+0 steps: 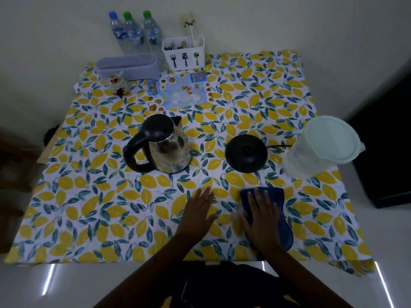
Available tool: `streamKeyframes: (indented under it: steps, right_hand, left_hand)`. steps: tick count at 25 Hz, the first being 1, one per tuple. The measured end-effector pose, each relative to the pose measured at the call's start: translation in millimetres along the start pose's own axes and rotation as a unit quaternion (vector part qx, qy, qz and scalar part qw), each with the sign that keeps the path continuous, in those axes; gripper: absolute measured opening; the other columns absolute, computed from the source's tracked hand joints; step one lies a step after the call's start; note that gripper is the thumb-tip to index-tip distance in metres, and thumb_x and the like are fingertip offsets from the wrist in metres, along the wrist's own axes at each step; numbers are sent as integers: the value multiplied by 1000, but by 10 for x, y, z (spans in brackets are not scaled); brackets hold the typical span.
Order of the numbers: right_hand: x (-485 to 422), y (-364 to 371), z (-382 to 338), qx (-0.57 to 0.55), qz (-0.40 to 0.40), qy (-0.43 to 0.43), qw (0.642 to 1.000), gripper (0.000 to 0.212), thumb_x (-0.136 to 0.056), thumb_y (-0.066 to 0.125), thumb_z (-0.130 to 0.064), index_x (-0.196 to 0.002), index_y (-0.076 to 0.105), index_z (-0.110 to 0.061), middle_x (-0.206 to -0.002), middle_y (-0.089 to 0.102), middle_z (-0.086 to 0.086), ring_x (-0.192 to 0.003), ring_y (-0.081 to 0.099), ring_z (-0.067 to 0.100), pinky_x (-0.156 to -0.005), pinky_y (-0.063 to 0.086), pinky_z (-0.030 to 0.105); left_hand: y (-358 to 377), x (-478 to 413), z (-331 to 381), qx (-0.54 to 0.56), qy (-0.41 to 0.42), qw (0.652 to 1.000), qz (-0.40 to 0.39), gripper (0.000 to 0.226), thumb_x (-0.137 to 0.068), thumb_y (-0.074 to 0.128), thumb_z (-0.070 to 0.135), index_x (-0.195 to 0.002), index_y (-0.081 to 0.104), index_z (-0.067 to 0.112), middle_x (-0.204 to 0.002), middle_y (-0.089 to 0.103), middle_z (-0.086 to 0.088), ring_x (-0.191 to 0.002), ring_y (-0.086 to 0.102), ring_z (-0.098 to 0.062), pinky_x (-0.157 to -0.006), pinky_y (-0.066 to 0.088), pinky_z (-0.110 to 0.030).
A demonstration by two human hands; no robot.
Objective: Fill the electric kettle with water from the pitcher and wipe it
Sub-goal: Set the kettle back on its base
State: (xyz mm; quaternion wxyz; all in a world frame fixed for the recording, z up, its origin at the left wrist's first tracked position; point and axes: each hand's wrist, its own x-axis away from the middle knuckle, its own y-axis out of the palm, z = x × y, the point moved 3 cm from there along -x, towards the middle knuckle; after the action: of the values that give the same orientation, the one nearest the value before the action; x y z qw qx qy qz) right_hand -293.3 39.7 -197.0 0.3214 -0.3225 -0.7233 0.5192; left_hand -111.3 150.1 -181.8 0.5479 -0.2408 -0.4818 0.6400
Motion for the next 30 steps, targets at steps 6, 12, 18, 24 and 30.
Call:
streamKeyframes:
  steps: [6, 12, 18, 24, 30]
  right_hand:
    - [-457, -329, -654, -52, 49, -108, 992, 73, -89, 42, -57, -150, 20, -24, -160, 17, 0, -147, 5, 19, -113, 20, 50]
    - [-908, -637, -1493, -61, 97, -176, 978, 81, -86, 57, -49, -151, 14, -25, -160, 13, -3, -147, 0, 17, -115, 21, 49]
    - [-1351, -904, -2303, -40, 112, -246, 962, 88, -85, 59, -43, -151, 7, -20, -161, 4, 0, -147, -6, 16, -115, 16, 49]
    - [-1674, -841, -2544, -33, 50, -265, 962, 98, -81, 69, -33, -151, 0, -25, -161, 3, 2, -147, -4, 20, -112, 28, 52]
    - [-1608, -844, -2516, -41, 76, -254, 963, 93, -83, 66, -38, -151, 4, -26, -160, 13, 4, -147, -1, 18, -112, 30, 51]
  left_hand:
    - [-574, -51, -270, 49, -13, 988, 145, 56, -97, 43, 46, -146, 31, 22, -155, 33, 0, -144, 26, -19, -116, 26, -41]
    - [-1333, -12, -758, 71, -17, 947, 312, 45, -94, 44, 36, -132, 49, 13, -135, 55, -11, -128, 40, -20, -106, 38, -42]
    - [-1756, -102, -1278, 151, -117, 923, 334, 51, -95, 54, 30, -140, 39, 12, -145, 41, -12, -137, 33, -26, -111, 32, -43]
    - [-1864, -332, -1510, 307, -92, 916, 240, 14, -90, 65, 29, -101, 57, 27, -90, 60, 8, -80, 58, -4, -72, 46, -26]
    - [-1948, -346, -1484, 400, -130, 877, 234, 22, -85, 72, 27, -75, 52, 22, -66, 53, -10, -58, 51, -29, -55, 42, -37]
